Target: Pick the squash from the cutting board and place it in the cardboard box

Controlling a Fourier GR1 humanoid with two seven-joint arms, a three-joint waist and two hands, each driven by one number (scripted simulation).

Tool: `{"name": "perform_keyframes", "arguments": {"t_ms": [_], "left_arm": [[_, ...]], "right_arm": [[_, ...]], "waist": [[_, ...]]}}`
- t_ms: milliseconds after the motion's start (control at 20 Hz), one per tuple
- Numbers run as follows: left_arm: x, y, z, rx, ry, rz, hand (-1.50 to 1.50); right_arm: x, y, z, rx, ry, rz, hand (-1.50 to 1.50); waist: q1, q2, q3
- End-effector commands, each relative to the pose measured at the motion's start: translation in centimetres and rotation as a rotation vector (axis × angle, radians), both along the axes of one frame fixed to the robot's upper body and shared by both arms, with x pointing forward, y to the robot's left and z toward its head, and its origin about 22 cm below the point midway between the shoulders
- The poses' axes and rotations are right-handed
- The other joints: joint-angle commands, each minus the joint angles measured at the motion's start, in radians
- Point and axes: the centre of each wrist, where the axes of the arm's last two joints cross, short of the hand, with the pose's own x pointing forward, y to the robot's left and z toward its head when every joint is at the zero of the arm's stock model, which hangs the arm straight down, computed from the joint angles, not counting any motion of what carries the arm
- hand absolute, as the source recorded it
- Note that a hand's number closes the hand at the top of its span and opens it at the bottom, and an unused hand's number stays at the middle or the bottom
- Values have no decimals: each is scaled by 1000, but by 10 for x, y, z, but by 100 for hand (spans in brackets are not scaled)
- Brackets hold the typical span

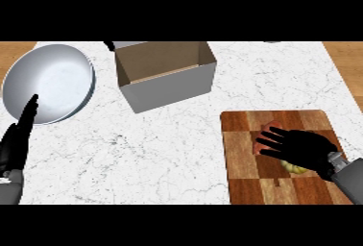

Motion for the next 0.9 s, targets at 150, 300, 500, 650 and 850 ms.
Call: {"name": "perform_keyframes", "arguments": {"t_ms": [150, 300, 500, 650, 850], "left_arm": [[-5, 8, -5, -1, 15, 1, 0], [-5, -1, -6, -12, 7, -21, 0], [-8, 3, -14, -3, 16, 33, 0], [-15, 17, -7, 0, 29, 83, 0], [-19, 19, -10, 4, 31, 89, 0]], "right_arm": [[10, 27, -21, 117, -100, 55, 150], [17, 5, -20, 118, -144, 96, 150], [7, 16, -36, 269, -237, -282, 150], [3, 6, -45, 406, -286, -691, 150], [3, 30, -38, 545, -449, -1040, 150]], "waist": [[2, 14, 6], [1, 14, 7], [-31, 11, 6], [-99, -5, 11], [-105, -8, 5]]}}
